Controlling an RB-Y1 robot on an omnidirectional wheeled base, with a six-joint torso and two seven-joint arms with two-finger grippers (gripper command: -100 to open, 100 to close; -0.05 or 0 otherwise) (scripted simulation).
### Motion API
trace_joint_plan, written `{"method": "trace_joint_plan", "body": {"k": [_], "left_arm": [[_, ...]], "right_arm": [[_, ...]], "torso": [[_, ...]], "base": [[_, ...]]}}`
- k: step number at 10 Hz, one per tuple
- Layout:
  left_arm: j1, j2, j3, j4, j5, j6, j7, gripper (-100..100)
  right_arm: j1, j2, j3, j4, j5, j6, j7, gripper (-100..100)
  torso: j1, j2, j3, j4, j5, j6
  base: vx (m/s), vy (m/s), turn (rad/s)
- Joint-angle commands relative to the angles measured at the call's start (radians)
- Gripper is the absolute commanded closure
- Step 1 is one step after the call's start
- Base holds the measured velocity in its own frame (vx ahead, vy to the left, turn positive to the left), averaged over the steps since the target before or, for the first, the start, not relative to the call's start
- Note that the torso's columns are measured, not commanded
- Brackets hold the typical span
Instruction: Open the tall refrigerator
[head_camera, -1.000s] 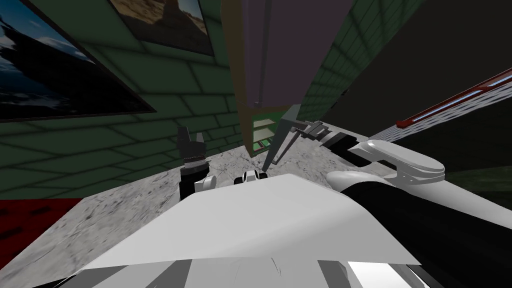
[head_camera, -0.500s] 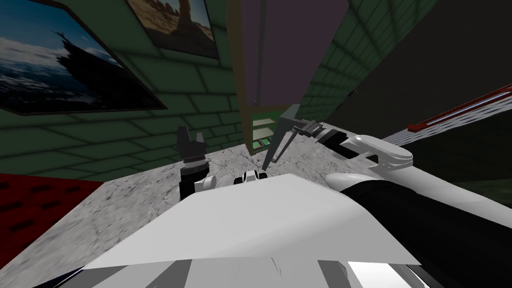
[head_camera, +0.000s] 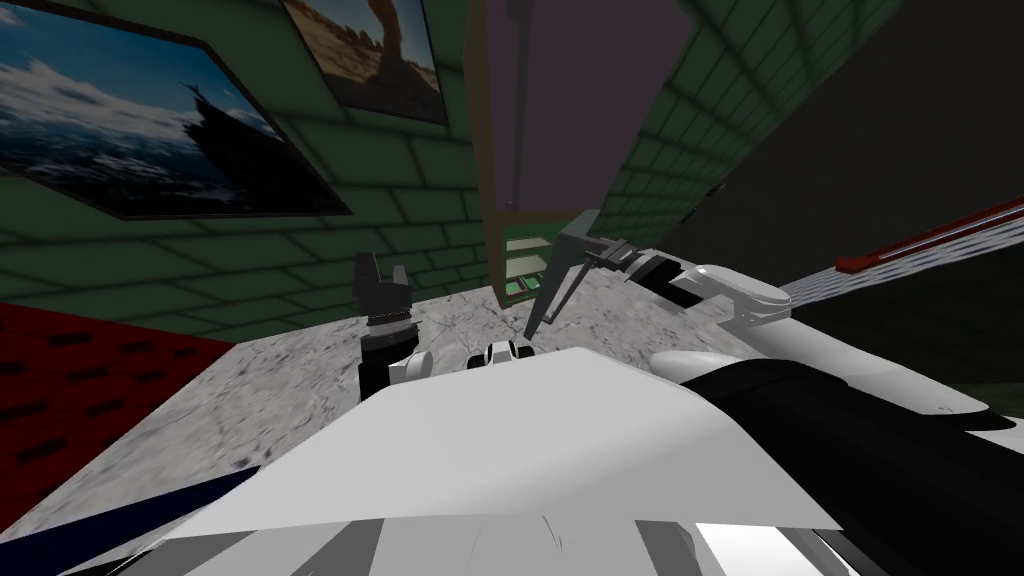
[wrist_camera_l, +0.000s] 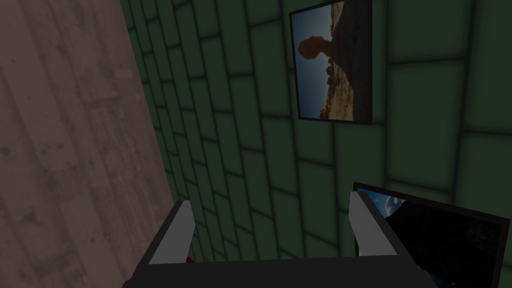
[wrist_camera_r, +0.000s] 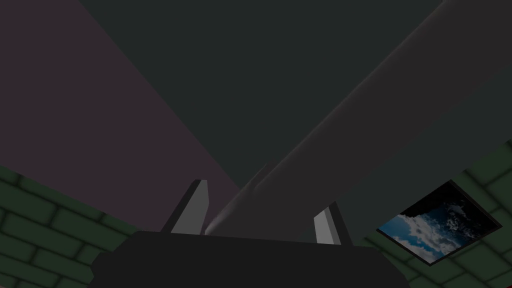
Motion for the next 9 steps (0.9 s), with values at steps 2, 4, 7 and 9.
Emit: {"method": "trace_joint_plan", "body": {"k": [2,4,7,9], "left_arm": [[0.0,0.0,0.0,0.0,0.0,0.0,0.0,0],[0.001,0.0,0.0,0.0,0.0,0.0,0.0,0],[0.0,0.0,0.0,0.0,0.0,0.0,0.0,0],[0.001,0.0,0.0,0.0,0.0,0.0,0.0,0]], "right_arm": [[-0.081,-0.021,0.098,0.088,-0.015,-0.012,0.012,100],[-0.081,-0.021,0.101,0.088,-0.015,-0.012,0.012,100],[-0.201,-0.067,0.166,0.179,-0.05,-0.035,0.036,100],[-0.206,-0.067,0.205,0.198,-0.05,-0.035,0.036,100]], "torso": [[0.0,0.002,0.003,0.004,0.001,0.009],[0.005,-0.004,-0.001,-0.003,-0.002,0.005],[0.0,0.008,0.006,0.004,0.0,0.007],[0.002,0.003,0.003,0.003,0.001,0.01]], "base": [[-0.087,-0.061,0.004],[0.014,0.004,-0.037],[-0.185,-0.075,0.191],[-0.012,-0.029,-0.054]]}}
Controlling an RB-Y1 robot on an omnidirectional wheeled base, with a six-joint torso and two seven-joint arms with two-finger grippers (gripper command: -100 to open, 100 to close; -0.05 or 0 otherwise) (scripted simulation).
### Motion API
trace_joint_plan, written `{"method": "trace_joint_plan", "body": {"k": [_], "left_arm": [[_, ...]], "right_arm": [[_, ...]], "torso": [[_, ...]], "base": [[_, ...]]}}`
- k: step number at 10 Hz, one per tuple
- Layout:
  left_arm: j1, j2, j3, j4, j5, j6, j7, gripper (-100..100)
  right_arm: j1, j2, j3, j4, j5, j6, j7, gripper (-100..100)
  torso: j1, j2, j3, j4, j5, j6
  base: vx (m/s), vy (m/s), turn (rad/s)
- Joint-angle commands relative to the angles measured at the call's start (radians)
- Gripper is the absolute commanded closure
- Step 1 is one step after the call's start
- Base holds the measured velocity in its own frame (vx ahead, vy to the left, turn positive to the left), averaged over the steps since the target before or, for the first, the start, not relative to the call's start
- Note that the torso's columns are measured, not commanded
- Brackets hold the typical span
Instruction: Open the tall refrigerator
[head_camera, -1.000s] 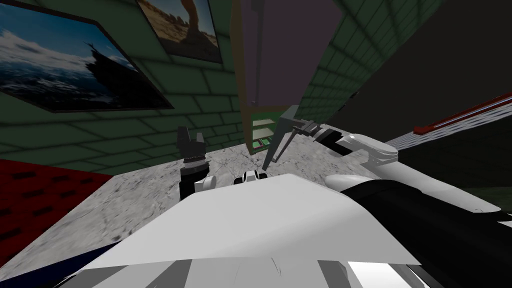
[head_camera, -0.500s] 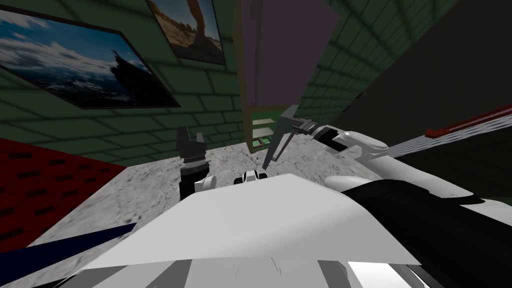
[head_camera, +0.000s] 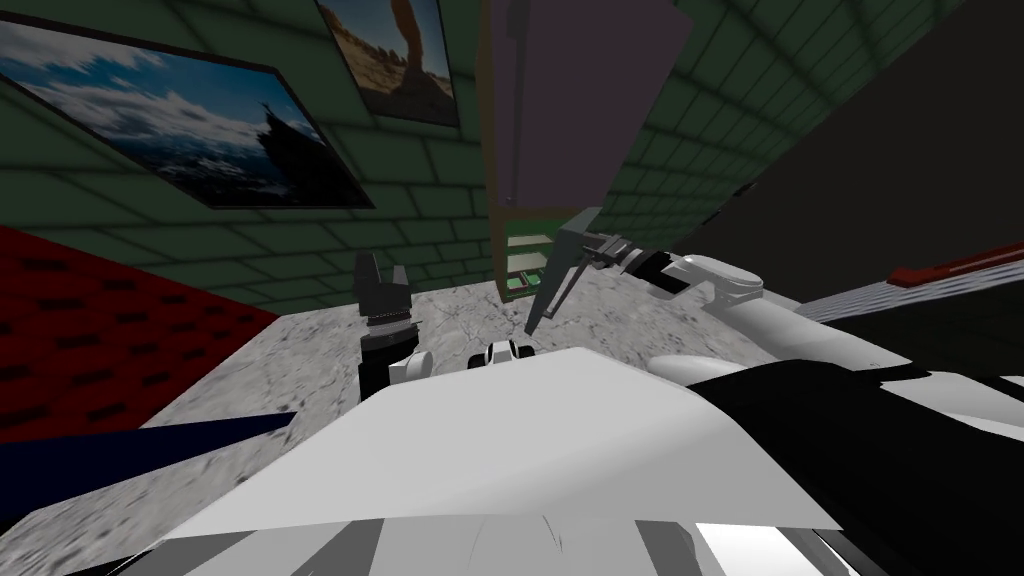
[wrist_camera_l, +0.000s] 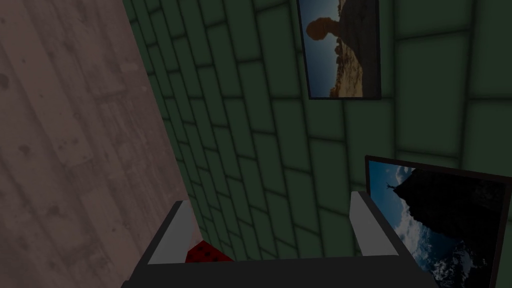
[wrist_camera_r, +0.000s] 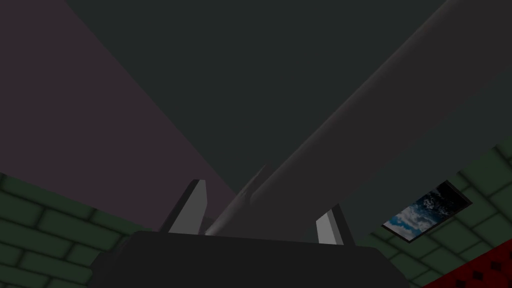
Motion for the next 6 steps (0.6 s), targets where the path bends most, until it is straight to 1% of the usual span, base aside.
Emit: {"method": "trace_joint_plan", "body": {"k": [1,2,3,4,5,6], "left_arm": [[0.0,0.0,0.0,0.0,0.0,0.0,0.0,0],[0.0,0.0,0.0,0.0,0.0,0.0,0.0,0],[0.0,0.0,0.0,0.0,0.0,0.0,0.0,0],[-0.001,0.0,0.0,0.0,0.0,0.0,0.0,0],[0.0,0.0,0.0,0.0,0.0,0.0,0.0,0],[0.0,0.0,0.0,0.0,0.0,0.0,0.0,0]], "right_arm": [[-0.005,0.007,0.051,0.017,0.004,0.007,0.003,100],[-0.005,0.007,0.051,0.017,0.004,0.007,0.003,100],[-0.08,-0.039,0.089,0.08,-0.031,-0.016,0.028,100],[-0.111,-0.039,0.116,0.105,-0.031,-0.016,0.028,100],[-0.131,-0.039,0.137,0.127,-0.031,-0.016,0.028,100],[-0.131,-0.039,0.155,0.127,-0.031,-0.016,0.028,100]], "torso": [[0.002,-0.005,-0.003,-0.005,-0.002,-0.004],[0.003,-0.008,-0.006,-0.007,-0.002,-0.007],[0.002,-0.007,-0.005,-0.007,-0.003,-0.006],[-0.006,-0.001,-0.003,-0.002,-0.002,-0.009],[-0.008,0.004,0.001,0.001,-0.001,-0.001],[-0.002,0.002,0.001,0.001,0.0,0.002]], "base": [[0.017,-0.005,-0.025],[0.011,0.003,0.022],[-0.171,-0.102,0.322],[-0.26,-0.121,0.233],[-0.142,-0.046,-0.018],[-0.03,-0.009,-0.075]]}}
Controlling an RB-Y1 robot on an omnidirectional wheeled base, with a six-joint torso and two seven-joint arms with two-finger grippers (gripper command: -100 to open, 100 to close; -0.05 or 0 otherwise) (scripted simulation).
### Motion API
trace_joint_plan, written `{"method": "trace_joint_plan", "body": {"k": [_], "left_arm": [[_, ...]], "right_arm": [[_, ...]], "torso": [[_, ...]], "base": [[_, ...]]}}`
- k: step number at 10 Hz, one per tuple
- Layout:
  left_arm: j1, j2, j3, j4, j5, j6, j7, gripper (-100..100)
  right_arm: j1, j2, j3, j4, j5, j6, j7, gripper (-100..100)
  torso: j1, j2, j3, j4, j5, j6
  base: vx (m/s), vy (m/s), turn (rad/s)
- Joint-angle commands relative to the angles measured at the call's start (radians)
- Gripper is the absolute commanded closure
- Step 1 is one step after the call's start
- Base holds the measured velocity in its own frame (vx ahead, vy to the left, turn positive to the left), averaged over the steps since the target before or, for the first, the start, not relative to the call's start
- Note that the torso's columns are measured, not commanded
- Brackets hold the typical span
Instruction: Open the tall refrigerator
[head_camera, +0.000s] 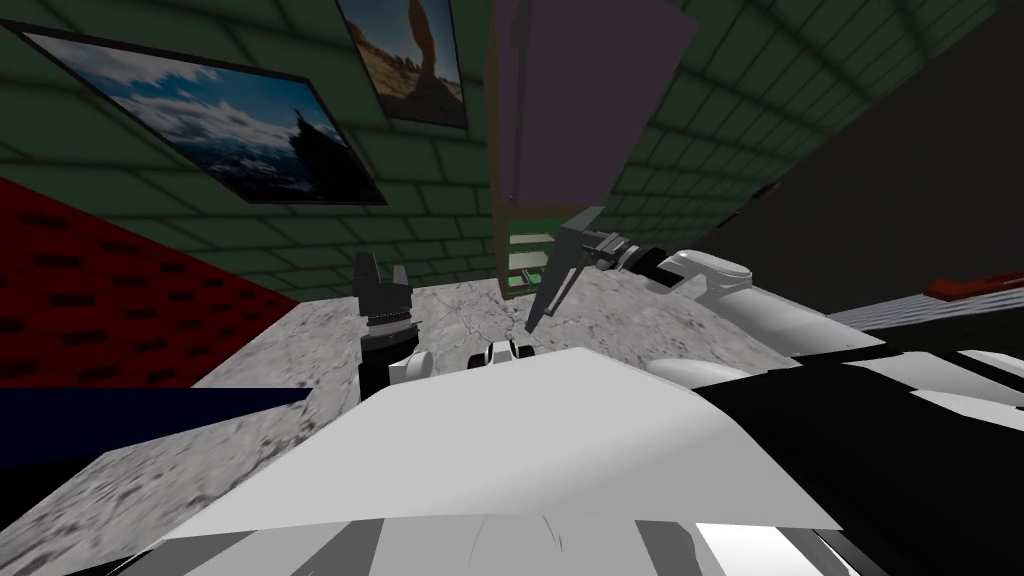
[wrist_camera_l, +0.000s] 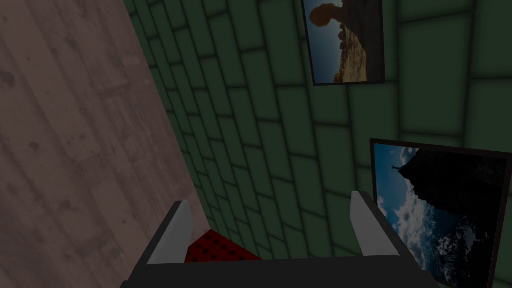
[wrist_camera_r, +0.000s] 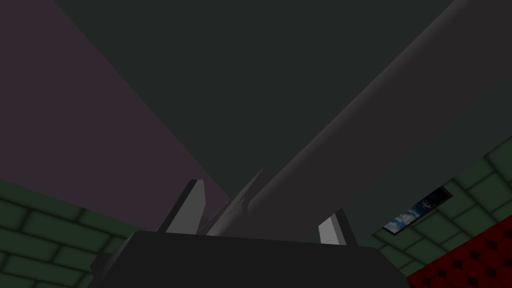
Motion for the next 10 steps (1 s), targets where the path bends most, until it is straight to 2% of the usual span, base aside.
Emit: {"method": "trace_joint_plan", "body": {"k": [1,2,3,4,5,6,7,8,9,10], "left_arm": [[0.0,0.0,0.0,0.0,0.0,0.0,0.0,0],[0.0,0.0,0.0,0.0,0.0,0.0,0.0,0],[0.0,0.0,0.0,0.0,0.0,0.0,0.0,0],[0.0,0.0,0.0,0.0,0.0,0.0,0.0,0],[0.0,0.0,0.0,0.0,0.0,0.0,0.0,0],[0.0,0.0,0.0,0.0,0.0,0.0,0.0,0],[0.0,0.0,0.0,0.0,0.0,0.0,0.0,0],[0.0,0.0,0.0,0.0,0.0,0.0,0.0,0],[0.0,0.0,0.0,0.0,0.0,0.0,0.0,0],[0.0,0.0,0.0,0.0,0.0,0.0,0.0,0]], "right_arm": [[-0.011,0.004,0.049,0.019,0.002,0.007,0.003,100],[-0.085,-0.042,0.089,0.073,-0.032,-0.015,0.028,100],[-0.113,-0.042,0.109,0.101,-0.032,-0.015,0.028,100],[-0.137,-0.042,0.131,0.129,-0.032,-0.015,0.028,100],[-0.137,-0.042,0.153,0.129,-0.032,-0.015,0.028,100],[-0.198,-0.087,0.182,0.173,-0.067,-0.038,0.052,100],[-0.233,-0.087,0.218,0.203,-0.067,-0.038,0.052,100],[-0.263,-0.087,0.243,0.228,-0.067,-0.038,0.052,100],[-0.263,-0.087,0.258,0.239,-0.067,-0.038,0.052,100],[-0.325,-0.132,0.296,0.285,-0.101,-0.061,0.077,100]], "torso": [[0.006,-0.004,-0.002,-0.003,0.0,-0.003],[0.008,-0.007,-0.005,-0.006,0.0,-0.007],[0.006,-0.001,-0.002,-0.003,0.002,-0.012],[0.005,0.005,0.002,0.001,0.003,-0.005],[0.005,0.004,0.002,0.002,0.003,-0.001],[0.007,0.0,0.0,-0.001,0.002,-0.003],[0.006,0.002,-0.001,0.002,0.006,-0.011],[0.008,0.006,0.002,0.004,0.006,-0.005],[0.012,0.007,0.004,0.005,0.007,-0.001],[0.014,0.003,0.002,0.002,0.006,-0.003]], "base": [[0.008,-0.001,-0.042],[-0.171,-0.058,0.277],[-0.252,-0.084,0.243],[-0.131,-0.057,0.034],[-0.025,-0.03,-0.061],[-0.158,-0.089,0.283],[-0.254,-0.112,0.224],[-0.156,-0.045,0.003],[-0.038,0.002,-0.066],[-0.165,-0.04,0.219]]}}
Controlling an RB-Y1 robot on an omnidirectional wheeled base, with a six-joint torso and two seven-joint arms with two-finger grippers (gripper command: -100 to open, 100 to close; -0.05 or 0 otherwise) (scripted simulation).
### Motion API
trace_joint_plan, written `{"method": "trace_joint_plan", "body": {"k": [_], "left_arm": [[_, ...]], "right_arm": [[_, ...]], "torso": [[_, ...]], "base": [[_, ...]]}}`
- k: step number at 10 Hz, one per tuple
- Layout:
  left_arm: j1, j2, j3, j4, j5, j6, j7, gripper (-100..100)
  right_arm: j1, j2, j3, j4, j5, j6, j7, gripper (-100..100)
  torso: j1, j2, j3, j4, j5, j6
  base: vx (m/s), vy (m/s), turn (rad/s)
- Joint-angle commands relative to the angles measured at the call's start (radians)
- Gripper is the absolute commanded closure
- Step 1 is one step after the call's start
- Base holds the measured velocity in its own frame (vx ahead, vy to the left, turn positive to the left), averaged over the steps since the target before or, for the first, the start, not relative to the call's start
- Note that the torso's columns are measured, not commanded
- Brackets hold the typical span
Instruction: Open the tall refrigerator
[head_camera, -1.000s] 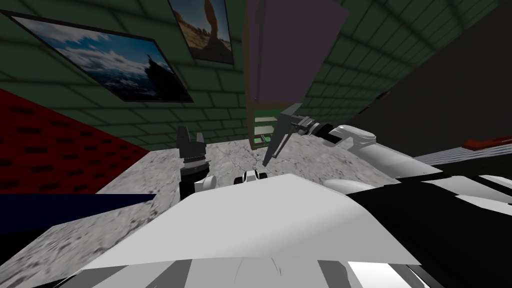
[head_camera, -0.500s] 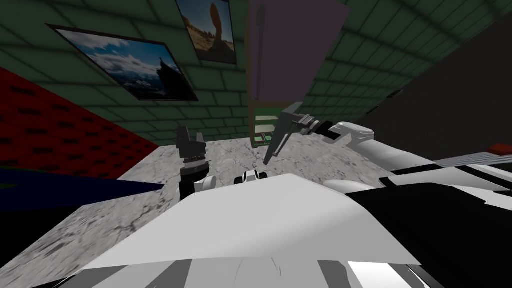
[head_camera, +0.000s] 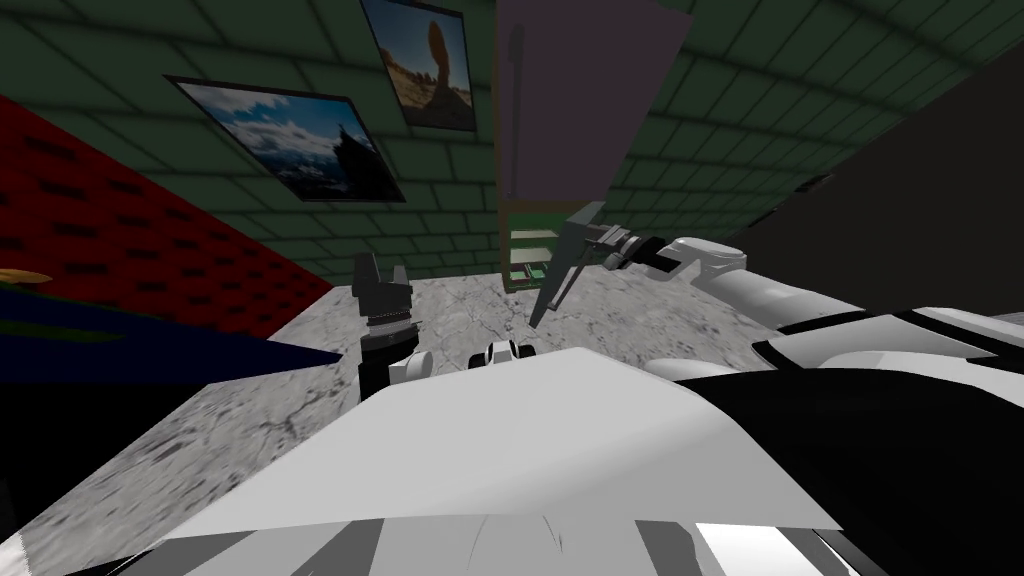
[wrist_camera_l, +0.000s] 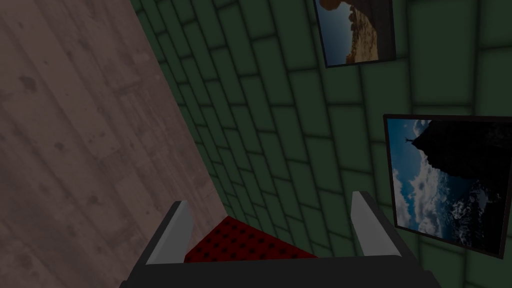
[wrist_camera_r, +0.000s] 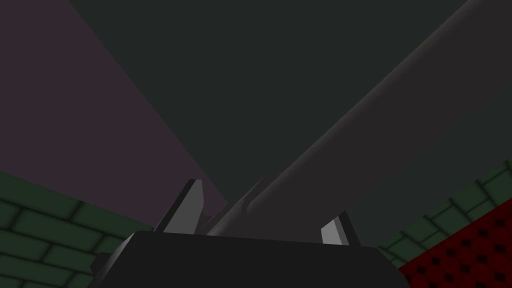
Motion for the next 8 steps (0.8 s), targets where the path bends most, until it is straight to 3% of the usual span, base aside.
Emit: {"method": "trace_joint_plan", "body": {"k": [1,2,4,8], "left_arm": [[-0.001,0.0,0.0,0.0,0.0,0.0,0.0,0],[-0.001,0.0,0.0,0.0,0.0,0.0,0.0,0],[0.0,0.0,0.0,0.0,0.0,0.0,0.0,0],[0.0,0.0,0.0,0.0,0.0,0.0,0.0,0]], "right_arm": [[-0.078,-0.041,0.08,0.081,-0.034,-0.027,0.029,100],[-0.11,-0.041,0.107,0.111,-0.034,-0.027,0.029,100],[-0.111,-0.041,0.105,0.111,-0.034,-0.024,0.027,100],[-0.112,-0.046,0.114,0.057,-0.045,-0.085,0.044,100]], "torso": [[-0.001,0.004,0.0,0.002,0.004,-0.007],[0.0,0.009,0.004,0.005,0.004,-0.003],[0.003,0.005,0.003,0.005,0.004,0.0],[-0.008,0.008,0.003,0.007,0.003,0.0]], "base": [[-0.266,-0.084,0.24],[-0.141,-0.052,0.042],[-0.007,-0.005,-0.044],[-0.066,-0.225,0.003]]}}
